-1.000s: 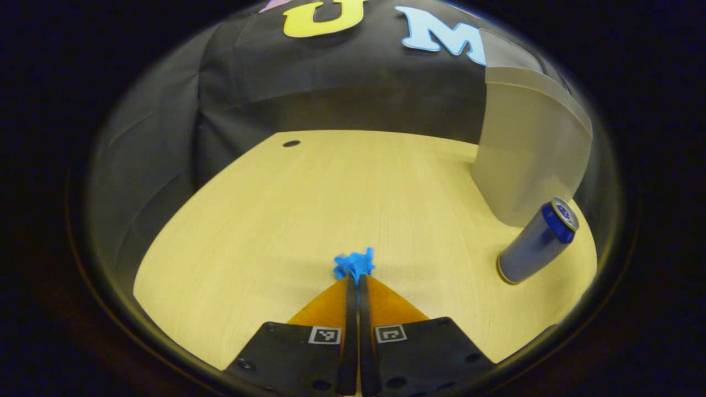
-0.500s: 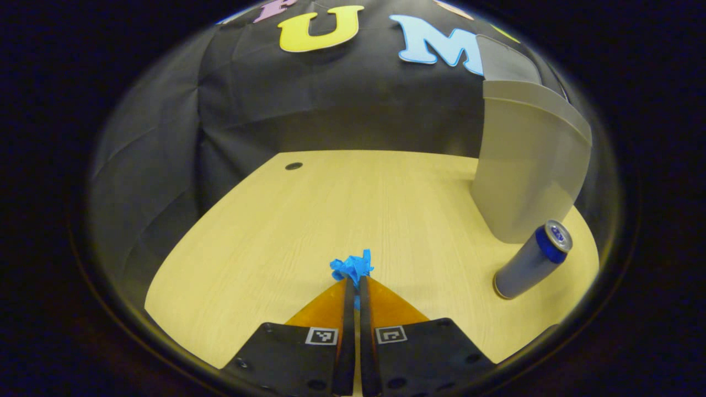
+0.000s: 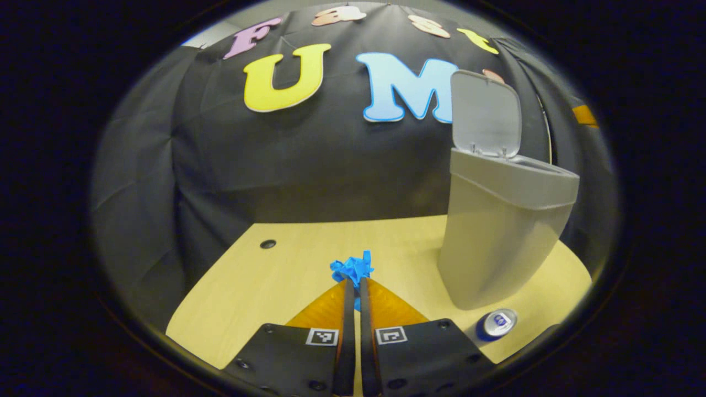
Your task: Press the lid of the desktop garbage bin to open it, pick up the crumpled paper on the desktop and throw it into the bin, then pick up the pop can on the desktop and drop it into the bin, and finally close the garbage bin lid.
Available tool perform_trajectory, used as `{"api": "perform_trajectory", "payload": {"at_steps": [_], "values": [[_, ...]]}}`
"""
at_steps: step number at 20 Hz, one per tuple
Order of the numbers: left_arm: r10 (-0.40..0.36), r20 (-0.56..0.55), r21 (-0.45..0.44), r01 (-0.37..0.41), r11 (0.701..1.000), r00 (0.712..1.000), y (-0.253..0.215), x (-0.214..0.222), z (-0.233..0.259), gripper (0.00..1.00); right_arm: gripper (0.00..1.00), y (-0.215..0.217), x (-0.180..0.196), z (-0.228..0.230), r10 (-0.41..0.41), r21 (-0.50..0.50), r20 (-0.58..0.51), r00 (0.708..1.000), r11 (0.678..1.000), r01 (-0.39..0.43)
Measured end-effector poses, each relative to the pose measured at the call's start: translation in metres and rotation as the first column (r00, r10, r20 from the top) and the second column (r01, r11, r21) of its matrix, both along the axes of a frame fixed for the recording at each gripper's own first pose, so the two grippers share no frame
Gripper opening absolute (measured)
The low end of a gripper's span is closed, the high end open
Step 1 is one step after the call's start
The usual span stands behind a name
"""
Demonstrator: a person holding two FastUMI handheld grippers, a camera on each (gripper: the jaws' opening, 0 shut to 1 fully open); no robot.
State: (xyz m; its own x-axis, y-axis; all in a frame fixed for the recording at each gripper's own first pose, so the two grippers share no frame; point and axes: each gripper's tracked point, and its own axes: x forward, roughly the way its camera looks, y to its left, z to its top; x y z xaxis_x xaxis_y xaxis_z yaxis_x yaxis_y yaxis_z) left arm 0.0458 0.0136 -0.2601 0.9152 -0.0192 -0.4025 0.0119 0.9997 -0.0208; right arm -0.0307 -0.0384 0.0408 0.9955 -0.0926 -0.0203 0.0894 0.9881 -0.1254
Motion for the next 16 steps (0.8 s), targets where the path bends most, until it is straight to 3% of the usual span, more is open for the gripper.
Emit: {"api": "perform_trajectory", "payload": {"at_steps": [8,9,11,12,13,14,16], "values": [[-0.143,0.189,-0.019,0.149,0.989,0.972,-0.081,0.048,0.112,0.1,0.0,-0.019,-0.011,-0.013,-0.035,0.021,-0.007,0.999,0.999,0.035],[-0.159,0.207,-0.031,0.169,0.985,0.965,-0.093,0.051,0.124,0.15,0.0,-0.022,-0.012,-0.015,-0.042,0.03,-0.008,0.999,0.999,0.042],[-0.188,0.243,-0.046,0.205,0.978,0.951,-0.114,0.057,0.148,0.1,0.0,-0.029,-0.015,-0.021,-0.056,0.047,-0.014,0.998,0.997,0.057],[-0.205,0.256,-0.047,0.224,0.973,0.945,-0.125,0.059,0.156,0.14,0.0,-0.032,-0.017,-0.023,-0.065,0.052,-0.016,0.998,0.996,0.066],[-0.224,0.265,-0.044,0.244,0.969,0.938,-0.137,0.06,0.162,0.1,0.0,-0.036,-0.018,-0.025,-0.074,0.058,-0.019,0.997,0.996,0.075],[-0.243,0.271,-0.04,0.263,0.964,0.931,-0.148,0.061,0.166,0.15,0.0,-0.04,-0.02,-0.027,-0.082,0.065,-0.021,0.996,0.994,0.083],[-0.28,0.277,-0.031,0.3,0.953,0.919,-0.169,0.062,0.17,0.11,0.0,-0.047,-0.024,-0.031,-0.101,0.076,-0.022,0.995,0.992,0.103]]}}
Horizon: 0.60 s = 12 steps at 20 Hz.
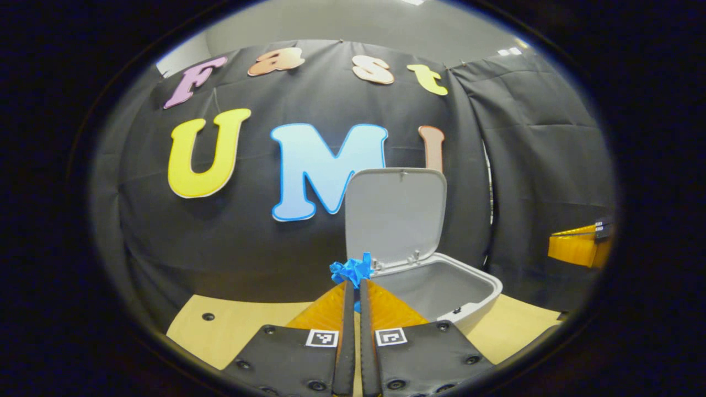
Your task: Press the lid of the desktop garbage bin to open it, pick up the crumpled paper on the desktop and throw it into the bin, then pick up the pop can on the desktop and drop it into the bin, and finally close the garbage bin lid.
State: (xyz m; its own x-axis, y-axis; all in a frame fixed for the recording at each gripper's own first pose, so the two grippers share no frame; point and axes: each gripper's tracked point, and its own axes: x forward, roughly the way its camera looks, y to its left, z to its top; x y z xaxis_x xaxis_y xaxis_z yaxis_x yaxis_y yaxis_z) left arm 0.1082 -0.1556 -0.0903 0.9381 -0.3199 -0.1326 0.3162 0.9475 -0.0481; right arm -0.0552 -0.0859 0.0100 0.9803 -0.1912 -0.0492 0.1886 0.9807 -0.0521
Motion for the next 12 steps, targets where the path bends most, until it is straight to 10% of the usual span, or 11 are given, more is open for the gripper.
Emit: {"api": "perform_trajectory", "payload": {"at_steps": [8,12], "values": [[-0.07,-0.016,0.023,0.07,0.997,0.997,-0.046,0.002,-0.008,0.1,0.0,-0.023,-0.015,-0.013,-0.056,0.043,-0.012,0.998,0.997,0.057],[-0.087,-0.03,0.028,0.088,0.996,0.996,-0.049,0.0,-0.014,0.33,0.0,-0.03,-0.019,-0.019,-0.069,0.065,-0.022,0.997,0.995,0.071]]}}
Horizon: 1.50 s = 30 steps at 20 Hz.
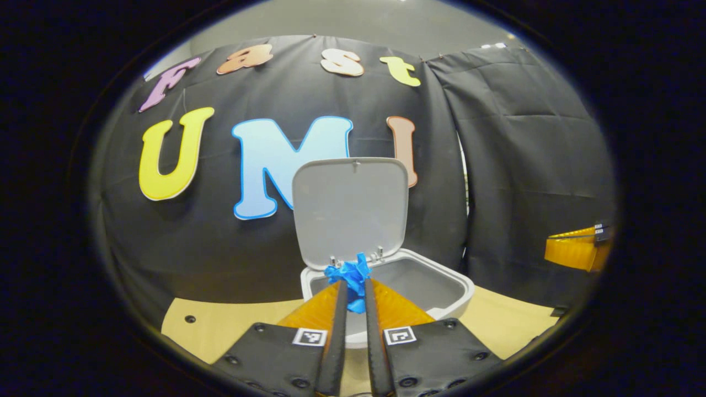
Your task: Press the lid of the desktop garbage bin to open it, pick up the crumpled paper on the desktop and throw it into the bin, then pick up the pop can on the desktop and drop it into the bin, and finally close the garbage bin lid.
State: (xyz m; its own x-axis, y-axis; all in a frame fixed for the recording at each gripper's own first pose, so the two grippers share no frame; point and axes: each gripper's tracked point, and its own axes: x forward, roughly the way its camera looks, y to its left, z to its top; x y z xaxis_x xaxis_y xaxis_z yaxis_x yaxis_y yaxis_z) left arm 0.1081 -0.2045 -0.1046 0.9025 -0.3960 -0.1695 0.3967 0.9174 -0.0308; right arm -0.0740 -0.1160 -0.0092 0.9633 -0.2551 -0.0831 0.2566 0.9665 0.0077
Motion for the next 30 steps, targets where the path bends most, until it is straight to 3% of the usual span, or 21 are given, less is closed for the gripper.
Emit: {"api": "perform_trajectory", "payload": {"at_steps": [3,13,16,17,19,23,30], "values": [[0.0,-0.012,-0.01,0.0,1.0,1.0,0.0,0.0,-0.004,0.51,0.0,-0.002,0.001,-0.003,0.0,0.012,-0.006,1.0,1.0,0.0],[0.065,-0.007,-0.004,-0.065,0.998,0.998,0.038,-0.005,-0.001,0.54,0.0,0.026,0.016,-0.023,0.075,0.023,-0.049,0.996,0.997,-0.074],[0.107,-0.011,-0.019,-0.107,0.994,0.994,0.066,-0.014,0.003,0.8,0.0,0.047,0.023,-0.033,0.131,0.024,-0.072,0.989,0.991,-0.13],[0.133,-0.009,-0.021,-0.134,0.991,0.991,0.079,-0.018,0.006,0.8,0.0,0.055,0.026,-0.036,0.151,0.022,-0.082,0.985,0.988,-0.15],[0.181,-0.002,-0.025,-0.181,0.983,0.983,0.103,-0.022,0.013,0.81,0.01,0.07,0.031,-0.044,0.195,0.021,-0.098,0.976,0.981,-0.194],[0.302,0.035,-0.035,-0.301,0.953,0.953,0.157,-0.032,0.034,1.0,0.01,0.103,0.038,-0.054,0.284,0.028,-0.12,0.951,0.959,-0.283],[0.446,0.056,-0.031,-0.445,0.895,0.893,0.229,-0.059,0.048,1.0,0.01,0.158,0.043,-0.074,0.426,0.026,-0.163,0.89,0.904,-0.428]]}}
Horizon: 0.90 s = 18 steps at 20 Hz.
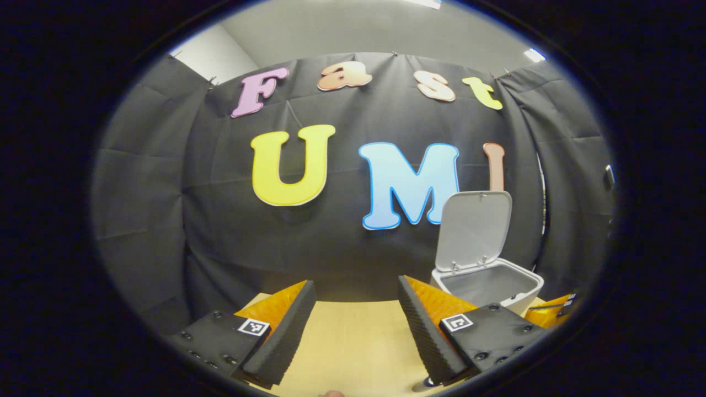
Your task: Press the lid of the desktop garbage bin to open it, pick up the crumpled paper on the desktop and throw it into the bin, then pick up the pop can on the desktop and drop it into the bin, and finally close the garbage bin lid.
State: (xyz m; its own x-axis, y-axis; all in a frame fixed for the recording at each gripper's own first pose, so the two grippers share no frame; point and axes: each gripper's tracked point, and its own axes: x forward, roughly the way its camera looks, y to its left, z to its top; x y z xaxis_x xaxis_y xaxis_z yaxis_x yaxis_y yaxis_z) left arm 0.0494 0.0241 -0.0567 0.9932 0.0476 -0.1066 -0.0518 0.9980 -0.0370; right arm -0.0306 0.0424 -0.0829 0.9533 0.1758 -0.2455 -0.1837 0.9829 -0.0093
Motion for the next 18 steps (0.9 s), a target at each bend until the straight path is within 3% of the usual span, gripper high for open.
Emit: {"api": "perform_trajectory", "payload": {"at_steps": [2,4,6,7,9,11,13,18], "values": [[0.039,-0.003,0.002,-0.039,0.999,0.999,0.015,-0.011,-0.001,1.0,0.04,0.014,0.001,-0.009,0.042,-0.008,-0.021,0.999,0.999,-0.042],[0.073,-0.007,0.001,-0.072,0.997,0.997,0.029,-0.021,-0.002,0.94,0.2,0.027,-0.001,-0.019,0.092,-0.01,-0.05,0.995,0.996,-0.092],[0.107,-0.01,0.004,-0.107,0.994,0.994,0.043,-0.03,-0.002,0.94,0.65,0.042,-0.002,-0.035,0.146,-0.01,-0.09,0.985,0.989,-0.148],[0.121,-0.01,0.003,-0.121,0.993,0.993,0.05,-0.034,-0.002,0.97,0.92,0.046,0.001,-0.044,0.157,-0.021,-0.111,0.981,0.987,-0.161],[0.15,-0.011,0.009,-0.15,0.989,0.989,0.061,-0.042,-0.002,0.98,0.97,0.051,0.002,-0.054,0.17,-0.041,-0.13,0.977,0.984,-0.176],[0.177,-0.009,0.016,-0.177,0.984,0.984,0.073,-0.048,-0.001,1.0,0.98,0.054,0.004,-0.064,0.178,-0.056,-0.147,0.973,0.981,-0.188],[0.199,-0.009,0.012,-0.199,0.98,0.98,0.083,-0.054,0.0,0.94,0.97,0.058,0.005,-0.077,0.186,-0.067,-0.176,0.967,0.978,-0.2],[0.247,-0.02,0.007,-0.247,0.969,0.969,0.104,-0.07,-0.001,0.98,0.97,0.064,0.014,-0.112,0.183,-0.073,-0.261,0.948,0.975,-0.208]]}}
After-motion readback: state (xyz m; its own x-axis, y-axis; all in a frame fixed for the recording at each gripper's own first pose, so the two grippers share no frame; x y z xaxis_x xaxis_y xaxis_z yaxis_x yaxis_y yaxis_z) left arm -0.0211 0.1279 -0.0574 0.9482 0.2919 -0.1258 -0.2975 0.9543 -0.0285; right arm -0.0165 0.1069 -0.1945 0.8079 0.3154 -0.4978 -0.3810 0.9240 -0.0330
